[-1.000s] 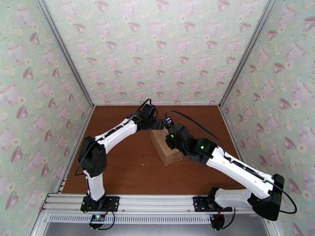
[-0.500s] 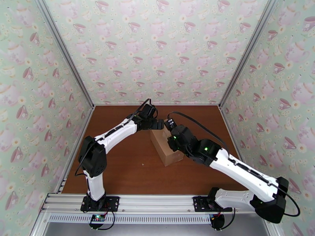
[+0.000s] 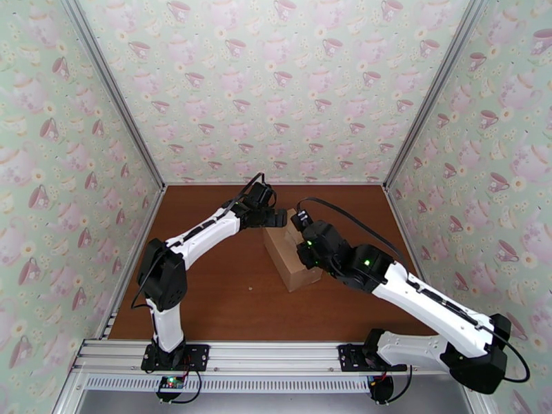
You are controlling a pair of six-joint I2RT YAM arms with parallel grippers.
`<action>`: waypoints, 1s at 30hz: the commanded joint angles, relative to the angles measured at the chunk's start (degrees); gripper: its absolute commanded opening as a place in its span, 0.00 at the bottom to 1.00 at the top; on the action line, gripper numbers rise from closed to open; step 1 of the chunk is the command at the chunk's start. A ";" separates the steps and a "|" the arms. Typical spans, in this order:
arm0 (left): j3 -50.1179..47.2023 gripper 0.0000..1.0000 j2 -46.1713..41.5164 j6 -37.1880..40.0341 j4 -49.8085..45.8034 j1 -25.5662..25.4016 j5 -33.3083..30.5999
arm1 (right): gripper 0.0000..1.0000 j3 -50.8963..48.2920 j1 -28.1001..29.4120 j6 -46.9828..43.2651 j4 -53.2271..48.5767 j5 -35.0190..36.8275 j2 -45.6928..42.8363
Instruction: Unpack the express box
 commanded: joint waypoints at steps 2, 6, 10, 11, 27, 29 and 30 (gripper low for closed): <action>-0.20 1.00 1.95 -0.18 -2.90 1.38 -3.85 | 0.00 -2.09 0.55 2.11 -4.14 -0.74 -1.50; 0.20 1.00 2.43 -0.24 -3.13 1.62 -3.95 | 0.00 -2.35 0.50 2.89 -5.40 -0.77 -1.59; 0.61 1.00 2.80 -0.18 -3.40 1.79 -4.39 | 0.00 0.74 0.92 2.57 -7.55 -0.17 -2.81; 0.68 1.00 2.89 -0.24 -3.43 1.88 -4.53 | 0.00 1.33 0.85 2.62 -7.96 -0.06 -3.02; 1.72 1.00 4.46 -0.35 -4.50 2.31 -5.60 | 0.00 0.07 2.03 6.64 -13.19 0.04 -5.19; 1.69 1.00 4.54 -0.36 -4.48 2.32 -5.79 | 0.00 0.77 2.33 6.91 -14.09 0.14 -5.20; 1.77 1.00 4.59 -0.32 -4.48 2.28 -5.85 | 0.00 0.74 2.66 7.22 -14.39 0.31 -5.28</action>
